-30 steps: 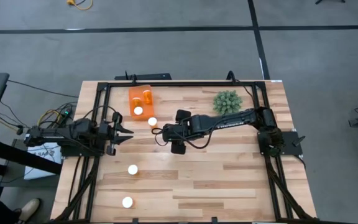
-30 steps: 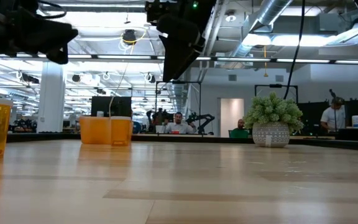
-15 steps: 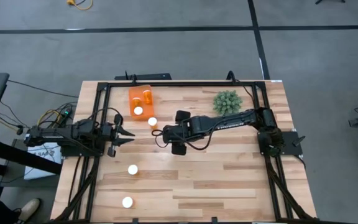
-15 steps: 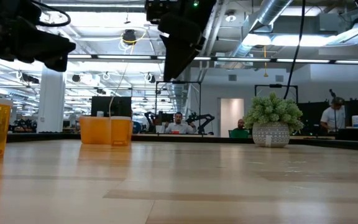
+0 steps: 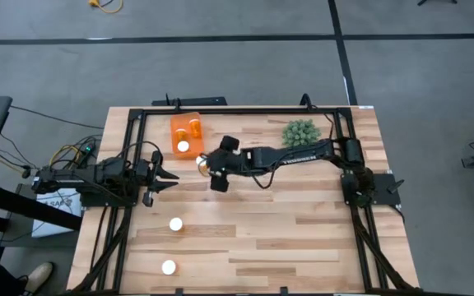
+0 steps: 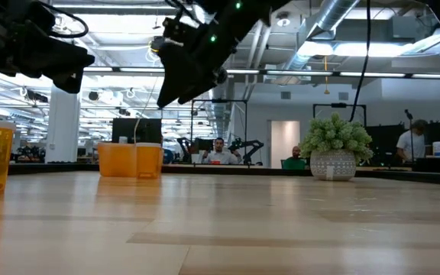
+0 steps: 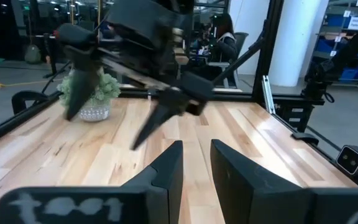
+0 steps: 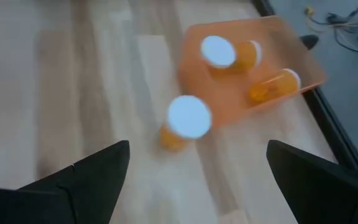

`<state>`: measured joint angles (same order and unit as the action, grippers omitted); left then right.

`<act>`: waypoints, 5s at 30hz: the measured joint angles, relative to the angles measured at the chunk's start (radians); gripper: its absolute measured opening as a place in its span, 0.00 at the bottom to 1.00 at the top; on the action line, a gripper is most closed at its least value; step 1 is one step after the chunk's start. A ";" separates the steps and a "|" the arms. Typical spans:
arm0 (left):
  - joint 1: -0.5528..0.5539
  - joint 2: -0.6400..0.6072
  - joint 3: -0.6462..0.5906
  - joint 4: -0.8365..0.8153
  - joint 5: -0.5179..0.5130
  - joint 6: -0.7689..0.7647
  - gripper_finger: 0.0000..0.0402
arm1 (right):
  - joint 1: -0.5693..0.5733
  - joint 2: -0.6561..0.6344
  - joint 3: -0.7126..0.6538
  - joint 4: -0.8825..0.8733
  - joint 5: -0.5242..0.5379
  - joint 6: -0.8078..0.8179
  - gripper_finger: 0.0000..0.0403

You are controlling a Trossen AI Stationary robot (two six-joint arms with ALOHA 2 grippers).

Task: Pick and place pill bottles into a basket
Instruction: Put the orange pill bottle into the orange container

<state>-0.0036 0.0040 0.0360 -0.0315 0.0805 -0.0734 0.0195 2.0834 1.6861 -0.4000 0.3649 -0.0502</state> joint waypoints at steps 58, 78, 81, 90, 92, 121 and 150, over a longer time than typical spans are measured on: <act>0.000 0.002 0.000 -0.005 -0.017 0.016 0.18 | -0.124 0.229 0.056 0.282 -0.261 0.228 0.81; 0.000 0.002 0.000 -0.005 -0.019 0.024 0.18 | -0.138 0.373 0.129 0.324 -0.335 0.201 0.79; 0.000 0.002 0.000 -0.005 -0.024 0.024 0.18 | -0.137 0.378 0.147 0.320 -0.289 0.165 0.79; 0.000 0.003 0.000 -0.005 -0.025 0.024 0.18 | -0.135 0.351 0.150 0.316 -0.207 0.130 0.77; 0.000 0.003 0.000 -0.005 -0.025 0.024 0.18 | -0.133 0.351 0.150 0.313 -0.205 0.130 0.75; 0.000 0.002 0.000 -0.005 -0.025 0.024 0.18 | -0.129 0.349 0.452 0.136 -0.029 -0.134 0.45; 0.000 0.002 0.000 -0.005 -0.025 0.024 0.18 | -0.204 0.417 0.448 0.180 -0.105 0.148 0.48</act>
<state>-0.0034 0.0063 0.0357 -0.0364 0.0551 -0.0490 -0.1842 2.5006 2.1340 -0.2198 0.2595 0.0981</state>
